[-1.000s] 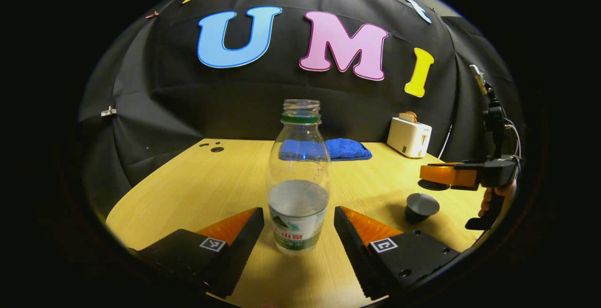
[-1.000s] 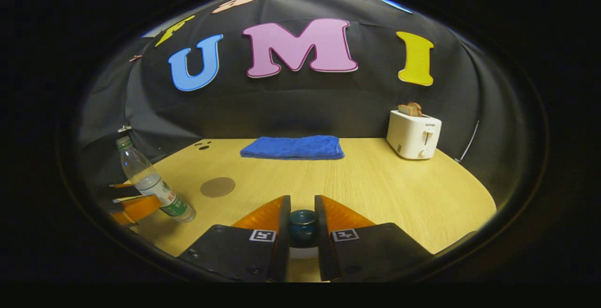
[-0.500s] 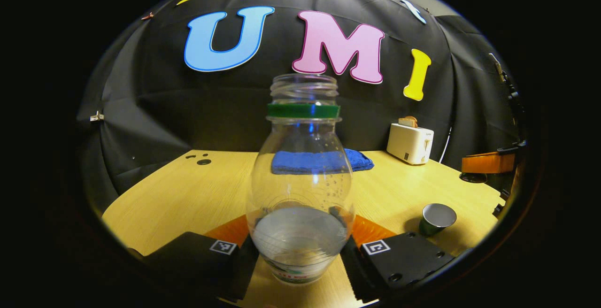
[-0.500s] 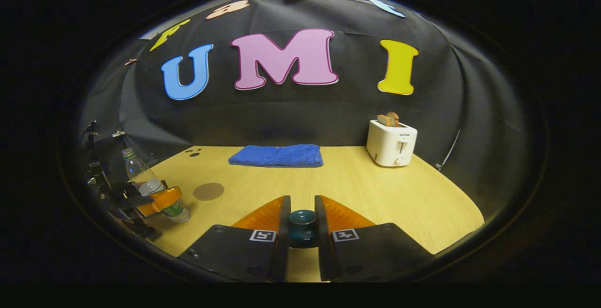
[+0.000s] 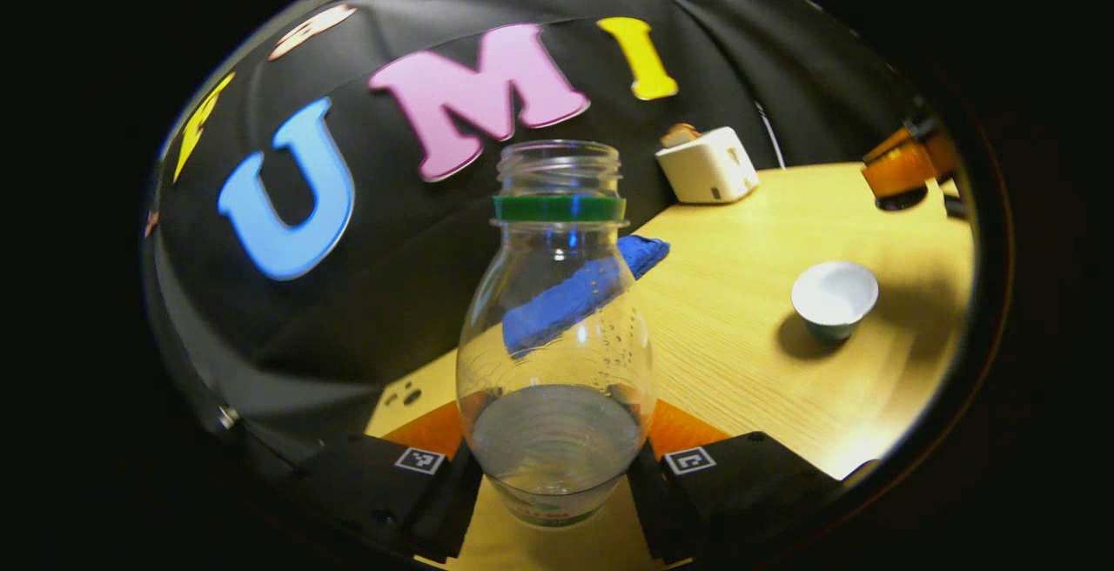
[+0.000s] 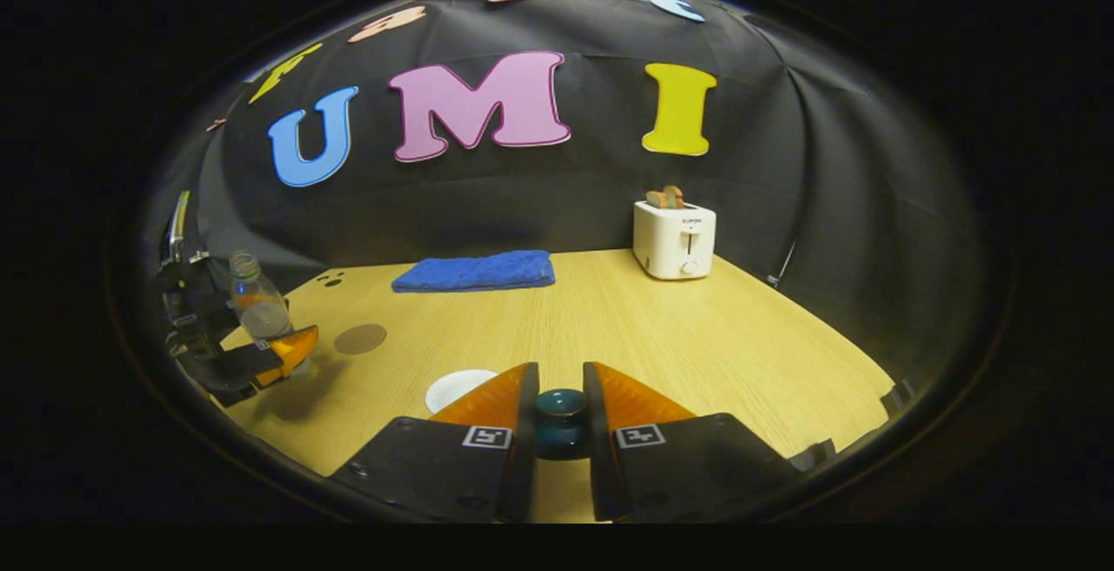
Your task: Open the teacup lid with one hand, grasp the water bottle and pour water into the teacup with the other hand; after pouring, place the water bottle on the coaster and then close the teacup lid.
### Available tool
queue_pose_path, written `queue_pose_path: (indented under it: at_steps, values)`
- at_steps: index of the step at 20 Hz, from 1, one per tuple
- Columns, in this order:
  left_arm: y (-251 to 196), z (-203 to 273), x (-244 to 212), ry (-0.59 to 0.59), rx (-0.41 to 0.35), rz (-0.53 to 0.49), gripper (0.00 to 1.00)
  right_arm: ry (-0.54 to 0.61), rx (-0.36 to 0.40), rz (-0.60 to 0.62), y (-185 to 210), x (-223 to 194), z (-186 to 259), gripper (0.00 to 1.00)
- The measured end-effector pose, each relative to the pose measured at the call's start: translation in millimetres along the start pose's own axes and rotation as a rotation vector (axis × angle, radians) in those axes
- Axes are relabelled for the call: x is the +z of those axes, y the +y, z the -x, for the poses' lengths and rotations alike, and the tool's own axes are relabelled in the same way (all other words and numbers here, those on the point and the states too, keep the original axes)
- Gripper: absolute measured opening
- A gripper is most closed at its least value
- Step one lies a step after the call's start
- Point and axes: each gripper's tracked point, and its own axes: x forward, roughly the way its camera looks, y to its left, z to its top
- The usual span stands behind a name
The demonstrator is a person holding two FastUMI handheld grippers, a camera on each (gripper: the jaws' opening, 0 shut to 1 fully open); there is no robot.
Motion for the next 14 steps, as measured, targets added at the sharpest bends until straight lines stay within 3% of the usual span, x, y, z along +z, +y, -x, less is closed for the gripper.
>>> queue_pose_path:
  at_steps: [1,4,5,6,9,10,12,14]
  values:
    - [-10,-2,5,-0.003,-0.007,-0.057,0.76,-0.003,0.010,0.019,-4,-2,1,0.33]
    - [-37,-18,6,0.026,-0.032,-0.221,0.76,-0.001,0.042,0.057,-16,-10,4,0.29]
    - [-42,-25,6,0.041,-0.033,-0.284,0.76,0.002,0.052,0.058,-20,-11,5,0.23]
    - [-45,-28,5,0.055,-0.031,-0.337,0.76,0.003,0.060,0.057,-23,-12,6,0.34]
    - [-55,-34,6,0.077,-0.039,-0.454,0.76,0.005,0.075,0.051,-35,-15,5,0.28]
    - [-58,-35,5,0.082,-0.040,-0.495,0.76,0.006,0.078,0.048,-38,-16,4,0.34]
    - [-63,-38,4,0.084,-0.054,-0.581,0.76,0.010,0.084,0.032,-44,-17,2,0.34]
    - [-68,-47,7,0.085,-0.080,-0.656,0.76,0.010,0.085,0.030,-49,-18,0,0.28]
